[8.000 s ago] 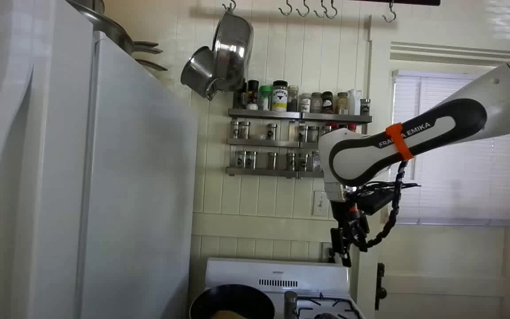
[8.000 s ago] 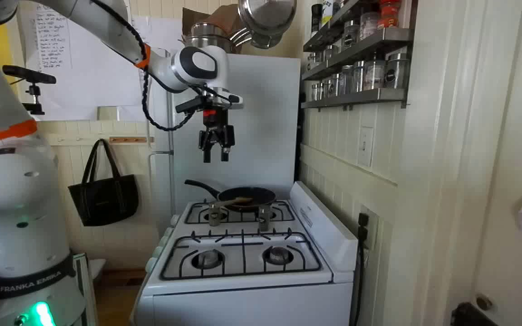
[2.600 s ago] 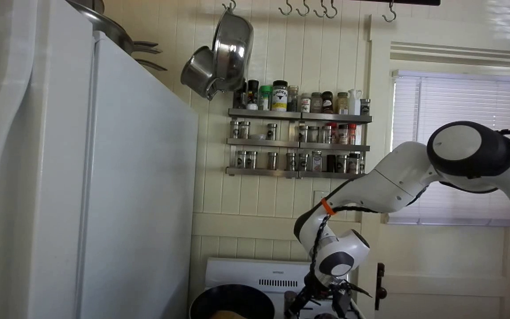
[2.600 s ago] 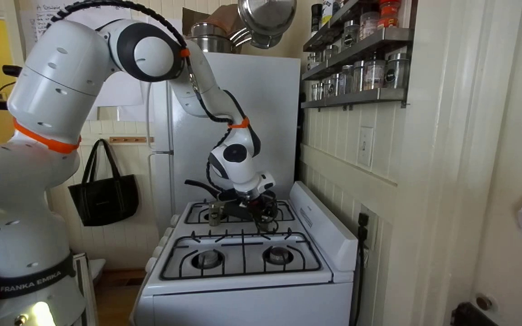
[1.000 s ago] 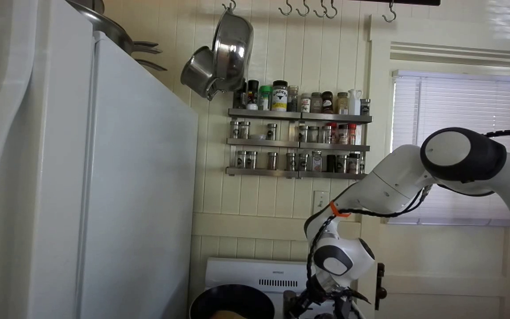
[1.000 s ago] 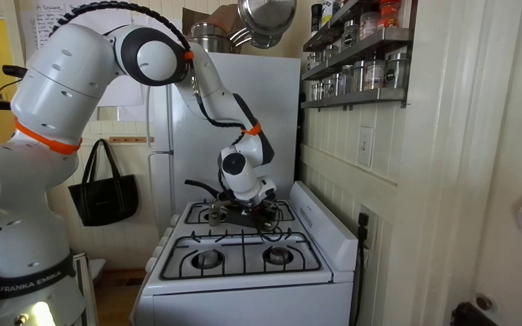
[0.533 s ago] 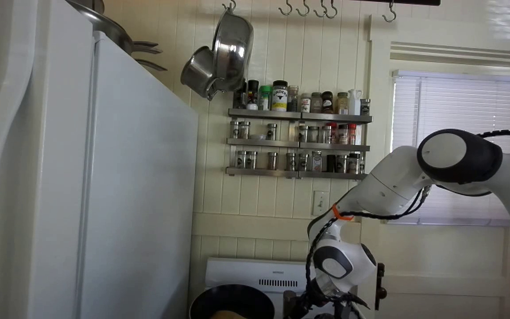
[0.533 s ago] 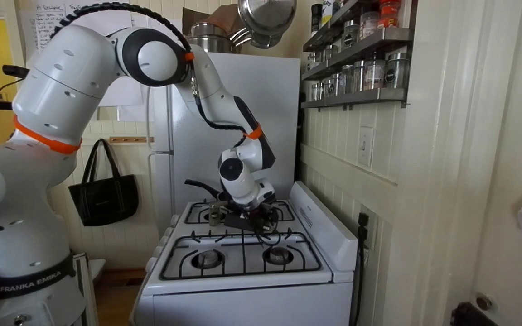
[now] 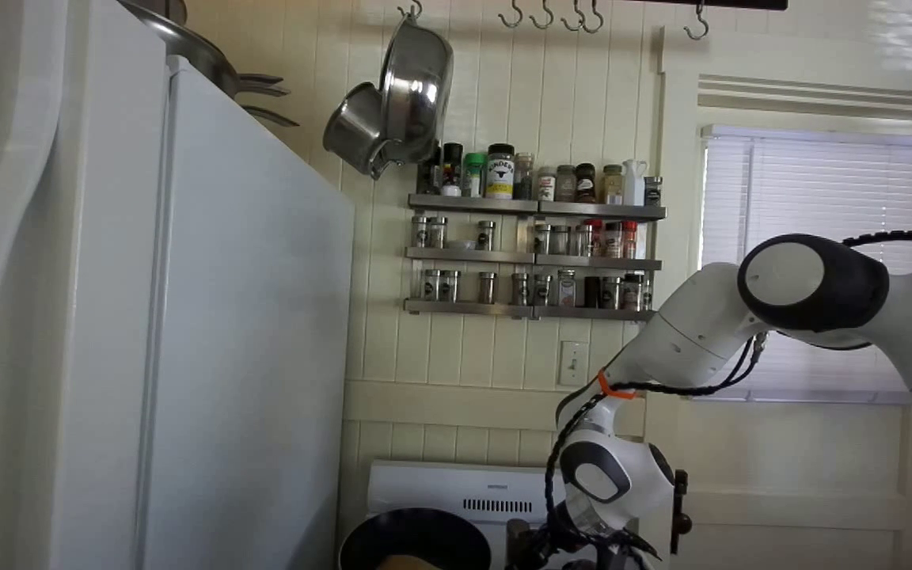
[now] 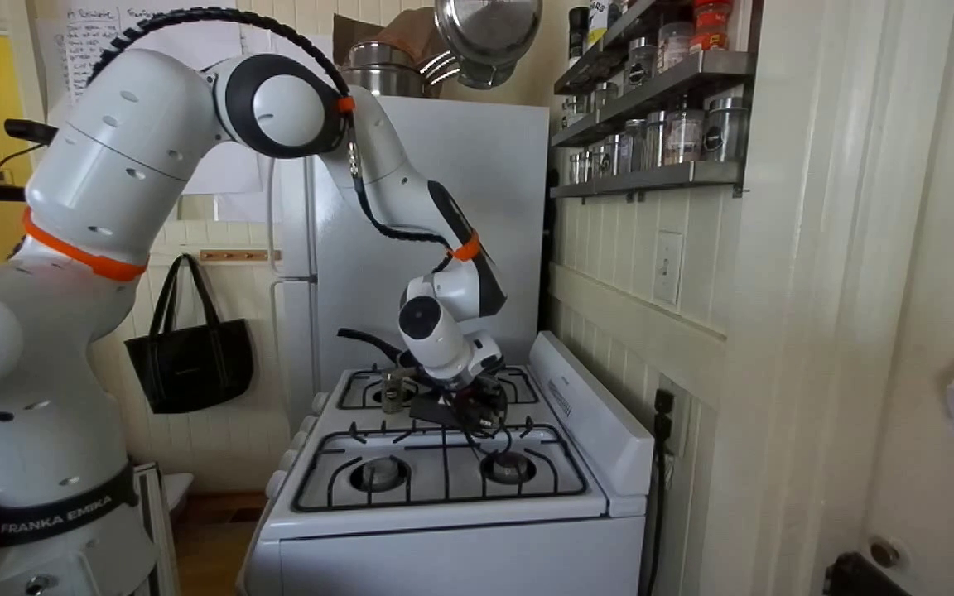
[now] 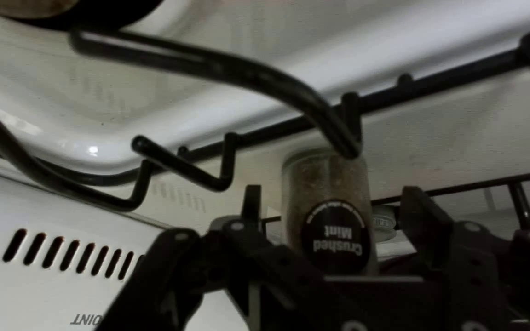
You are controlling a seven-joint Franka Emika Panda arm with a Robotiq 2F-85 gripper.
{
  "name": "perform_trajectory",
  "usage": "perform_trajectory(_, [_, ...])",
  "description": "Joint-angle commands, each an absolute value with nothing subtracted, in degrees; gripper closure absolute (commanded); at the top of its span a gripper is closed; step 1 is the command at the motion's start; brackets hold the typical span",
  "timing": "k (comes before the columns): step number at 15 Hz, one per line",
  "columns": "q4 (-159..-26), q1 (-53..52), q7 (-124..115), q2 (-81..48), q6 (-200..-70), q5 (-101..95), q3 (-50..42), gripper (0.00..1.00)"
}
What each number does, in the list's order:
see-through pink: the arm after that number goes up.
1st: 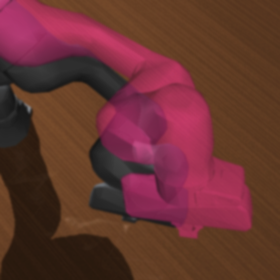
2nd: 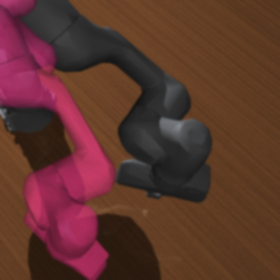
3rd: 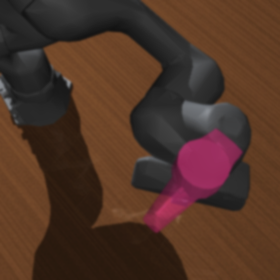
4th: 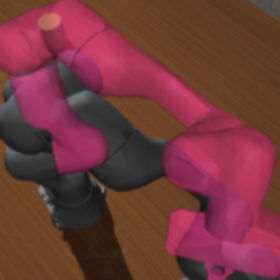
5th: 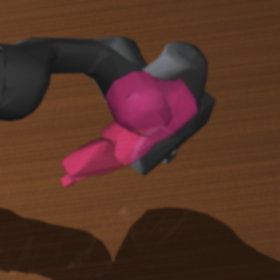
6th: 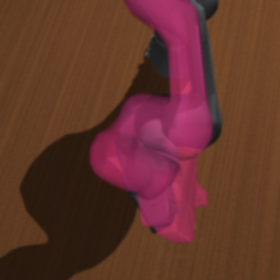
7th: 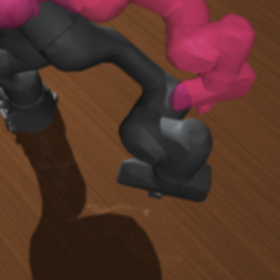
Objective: Put one of the glass containers on the stove on the middle shelf
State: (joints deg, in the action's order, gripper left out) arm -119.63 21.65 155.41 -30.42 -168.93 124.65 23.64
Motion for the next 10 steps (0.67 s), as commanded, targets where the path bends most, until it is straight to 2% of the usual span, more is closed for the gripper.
perform_trajectory(1, [-119.2,17.9,158.3,-29.8,-166.3,128.8,19.1,0.29])
perform_trajectory(2, [-119.0,17.0,158.3,-29.7,-165.8,129.5,18.1,0.36])
perform_trajectory(4, [-118.9,15.3,158.2,-29.4,-164.3,130.6,16.0,0.37])
perform_trajectory(5, [-119.0,14.7,158.3,-29.4,-163.7,131.0,15.3,0.42])
perform_trajectory(6, [-119.0,14.0,158.3,-29.4,-163.3,131.4,14.6,0.38])
perform_trajectory(8, [-119.1,13.1,158.3,-29.6,-162.6,131.9,13.7,0.43])
perform_trajectory(9, [-119.3,12.7,158.3,-29.5,-162.8,132.0,13.6,0.66])
perform_trajectory(10, [-119.3,12.8,158.1,-29.5,-164.5,132.9,14.2,0.68])
